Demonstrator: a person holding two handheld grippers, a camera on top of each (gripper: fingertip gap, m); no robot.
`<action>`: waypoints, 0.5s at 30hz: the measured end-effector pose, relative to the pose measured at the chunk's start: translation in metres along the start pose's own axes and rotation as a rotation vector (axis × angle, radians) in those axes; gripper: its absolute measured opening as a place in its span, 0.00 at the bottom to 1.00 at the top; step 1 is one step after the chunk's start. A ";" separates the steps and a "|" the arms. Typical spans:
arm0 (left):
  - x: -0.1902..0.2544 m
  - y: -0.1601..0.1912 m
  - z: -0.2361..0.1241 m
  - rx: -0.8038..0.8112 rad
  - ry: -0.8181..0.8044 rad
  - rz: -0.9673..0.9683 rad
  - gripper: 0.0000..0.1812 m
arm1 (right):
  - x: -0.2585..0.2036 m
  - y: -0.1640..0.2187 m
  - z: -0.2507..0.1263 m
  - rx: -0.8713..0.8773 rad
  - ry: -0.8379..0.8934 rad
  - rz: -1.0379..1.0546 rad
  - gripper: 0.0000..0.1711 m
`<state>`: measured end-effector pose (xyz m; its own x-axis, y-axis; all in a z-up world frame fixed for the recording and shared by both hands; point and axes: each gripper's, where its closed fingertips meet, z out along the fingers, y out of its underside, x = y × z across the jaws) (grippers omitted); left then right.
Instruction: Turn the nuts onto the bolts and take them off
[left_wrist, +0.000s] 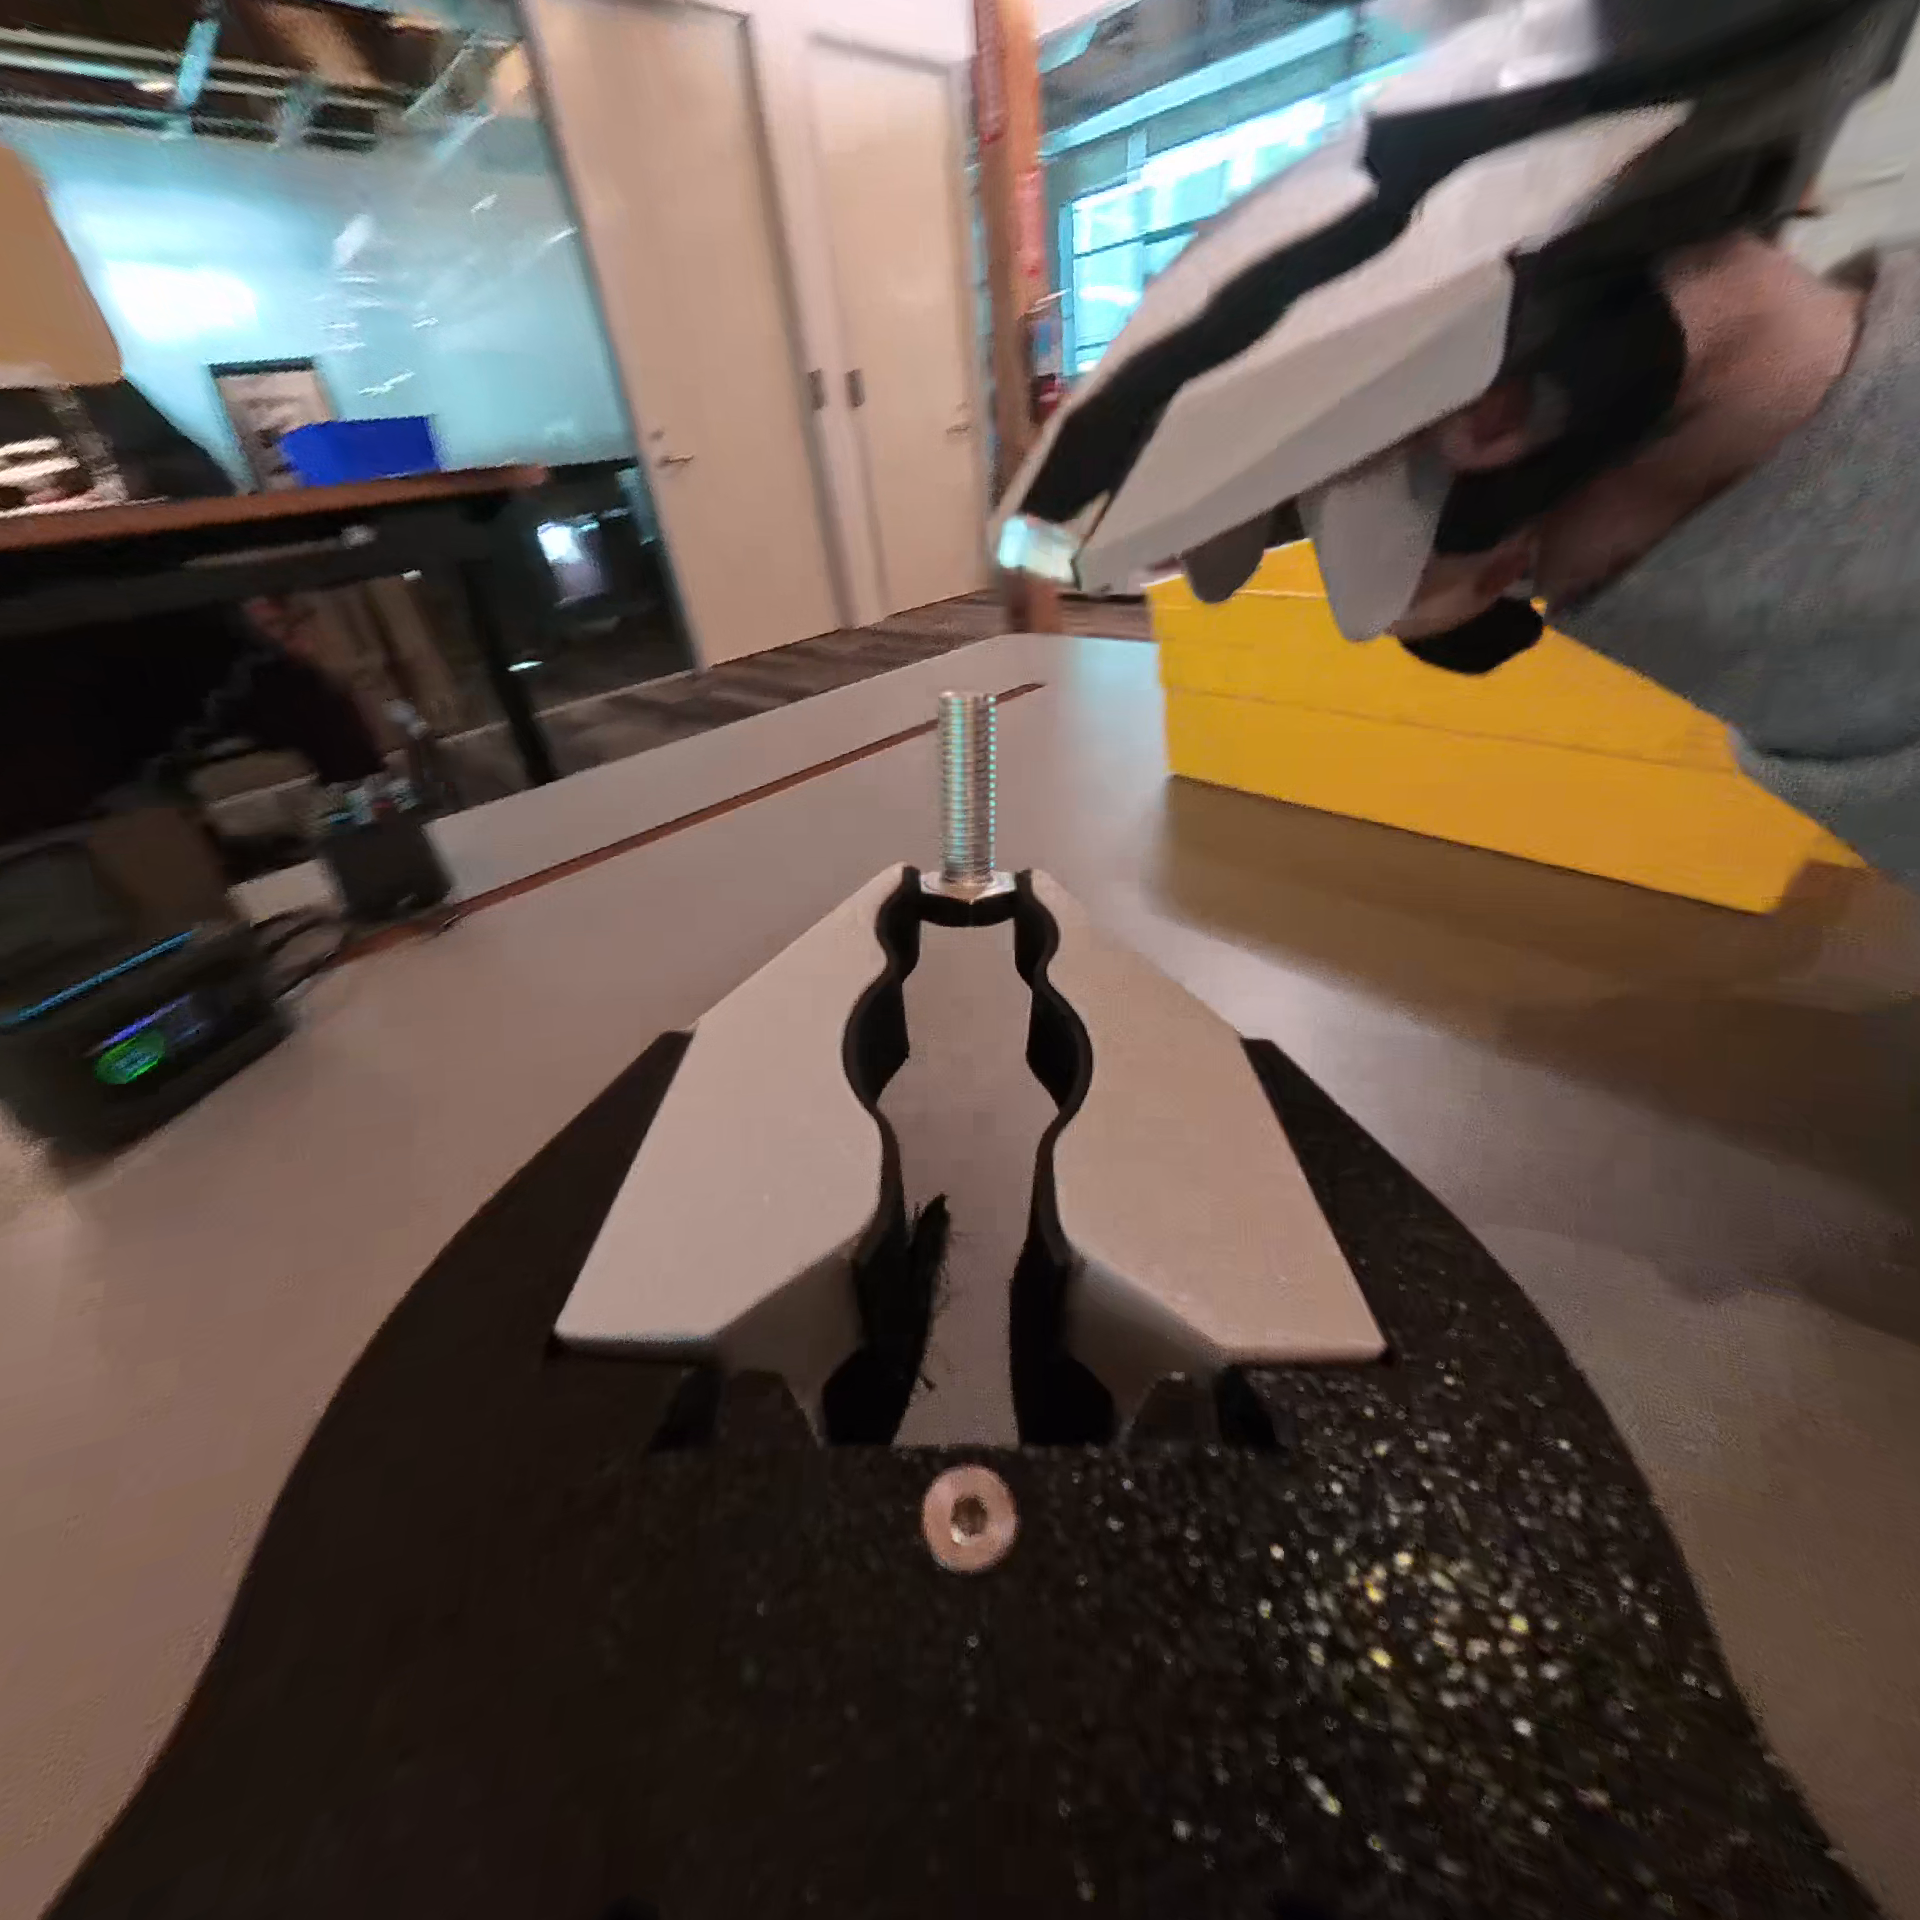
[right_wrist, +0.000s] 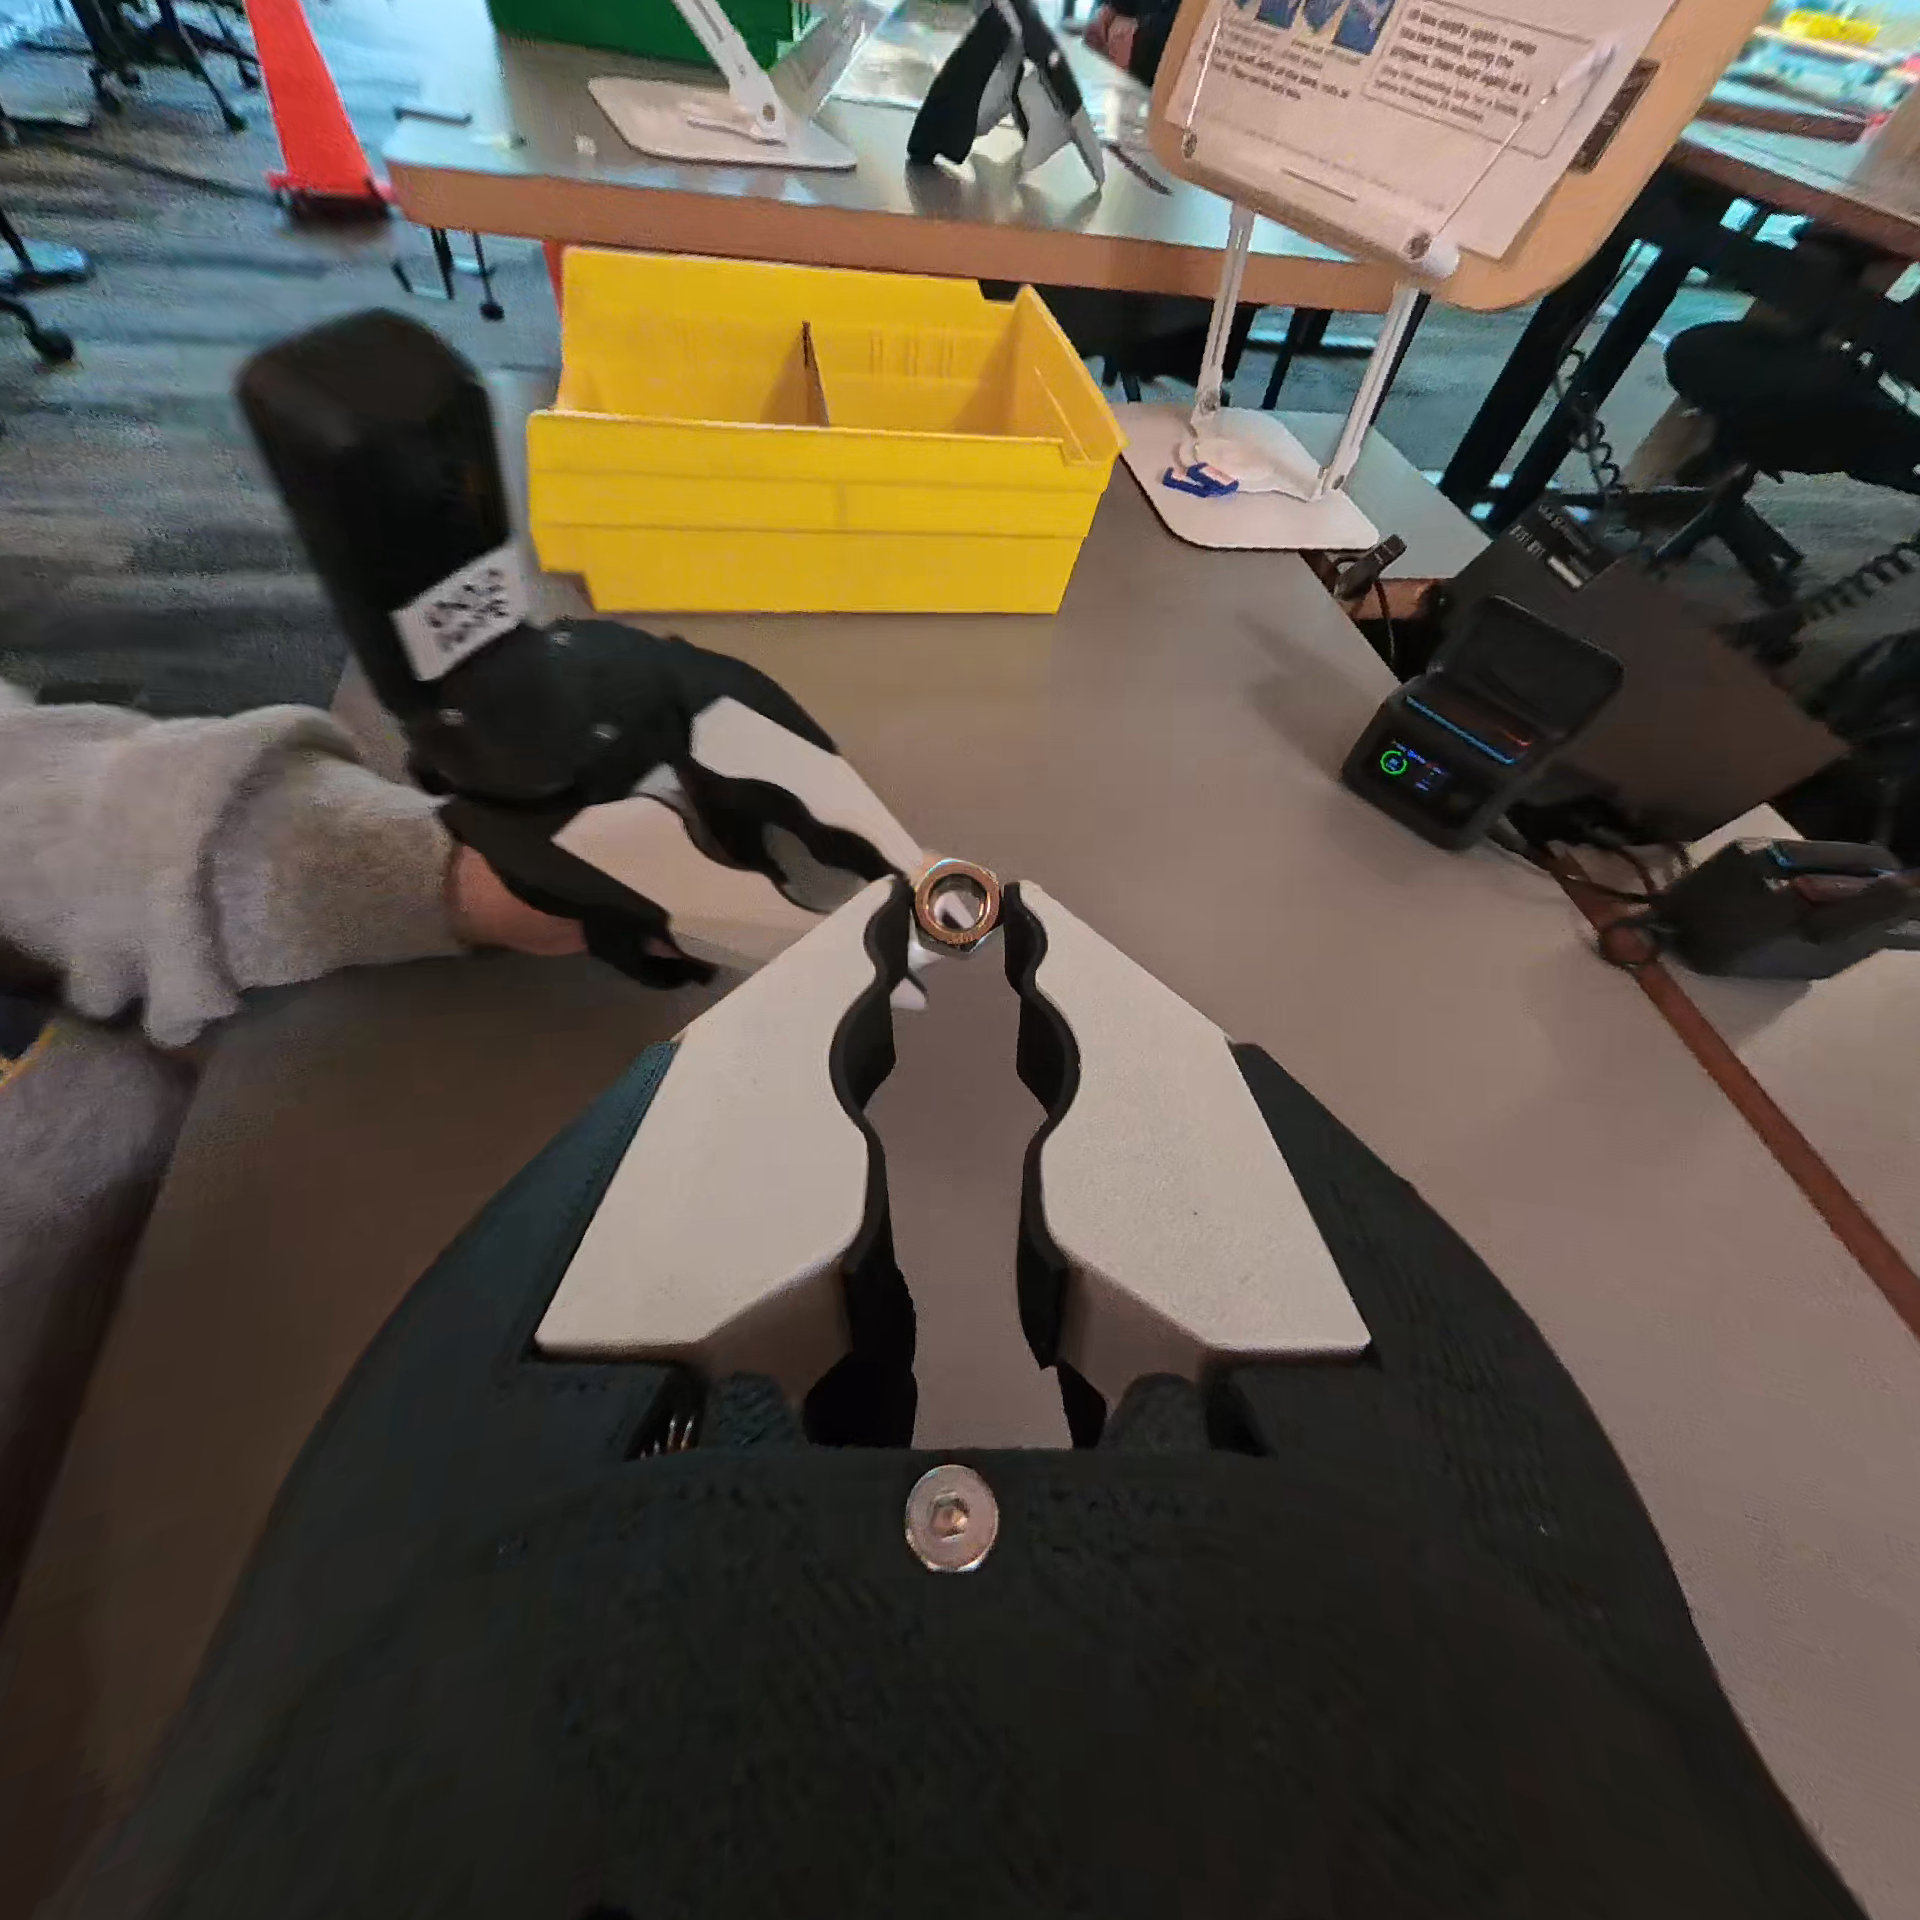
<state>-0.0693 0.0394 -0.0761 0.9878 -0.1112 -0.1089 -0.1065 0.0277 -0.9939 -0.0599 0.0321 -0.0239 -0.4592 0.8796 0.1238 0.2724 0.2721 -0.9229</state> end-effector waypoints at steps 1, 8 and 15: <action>0.008 -0.001 0.010 0.012 0.048 0.009 0.09 | -0.001 -0.001 -0.007 -0.016 0.002 -0.010 0.10; 0.042 -0.008 0.028 0.102 0.280 0.014 0.09 | -0.007 0.022 -0.030 -0.112 -0.020 0.029 0.10; 0.051 -0.010 0.018 0.116 0.346 0.018 0.09 | -0.018 0.021 -0.033 -0.130 -0.047 0.002 0.10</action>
<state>-0.0163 0.0511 -0.0714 0.8871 -0.4385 -0.1445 -0.0898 0.1431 -0.9856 -0.0177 0.0354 -0.0337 -0.4969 0.8618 0.1021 0.3789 0.3214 -0.8678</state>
